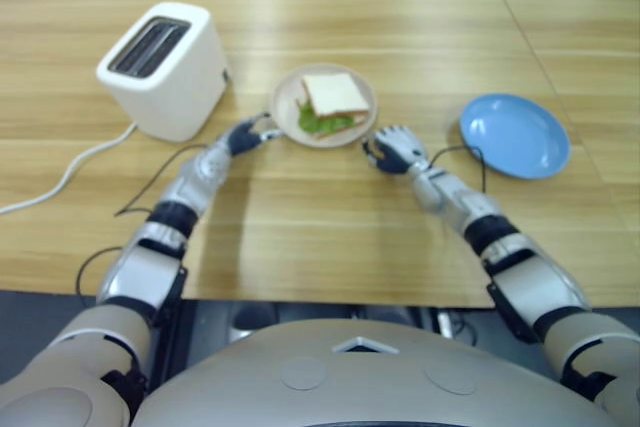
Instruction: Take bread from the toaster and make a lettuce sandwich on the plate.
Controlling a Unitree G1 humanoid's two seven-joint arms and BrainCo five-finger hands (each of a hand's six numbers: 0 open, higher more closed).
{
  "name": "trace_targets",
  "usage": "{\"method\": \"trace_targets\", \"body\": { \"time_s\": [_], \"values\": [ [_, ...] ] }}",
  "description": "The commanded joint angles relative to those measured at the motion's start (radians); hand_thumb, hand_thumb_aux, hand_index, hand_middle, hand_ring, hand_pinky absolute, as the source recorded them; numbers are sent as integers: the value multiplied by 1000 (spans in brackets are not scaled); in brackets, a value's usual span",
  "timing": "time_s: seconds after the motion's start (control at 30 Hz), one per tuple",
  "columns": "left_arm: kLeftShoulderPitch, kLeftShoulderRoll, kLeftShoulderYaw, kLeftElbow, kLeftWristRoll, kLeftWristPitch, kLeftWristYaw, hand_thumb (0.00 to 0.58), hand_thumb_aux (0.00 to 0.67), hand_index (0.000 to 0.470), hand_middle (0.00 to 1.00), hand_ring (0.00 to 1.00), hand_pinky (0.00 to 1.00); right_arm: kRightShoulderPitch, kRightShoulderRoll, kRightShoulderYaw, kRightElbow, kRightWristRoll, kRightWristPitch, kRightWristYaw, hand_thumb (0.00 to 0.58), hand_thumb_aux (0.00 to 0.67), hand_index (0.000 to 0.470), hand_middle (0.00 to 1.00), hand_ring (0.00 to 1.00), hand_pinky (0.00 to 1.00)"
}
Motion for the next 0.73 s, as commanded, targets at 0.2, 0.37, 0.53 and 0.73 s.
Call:
{"method": "trace_targets", "body": {
  "time_s": [0.2,0.37,0.53,0.73],
  "values": [
    [30,-48,216,-12,-239,-223,76,0,0,0,0,0,0,166,-39,-159,-247,273,-177,10,0,0,0,0,0,0],
    [26,-133,330,-41,-423,-206,-46,0,0,0,0,0,0,195,42,-288,-317,597,-273,165,0,0,0,0,0,0],
    [14,-160,377,-49,-479,-234,-91,0,0,0,0,0,0,183,144,-397,-314,902,-275,400,0,0,0,0,0,0],
    [21,-158,375,-39,-476,-247,-113,0,0,0,0,0,0,163,180,-442,-254,931,-264,490,0,0,0,0,0,0]
  ]
}}
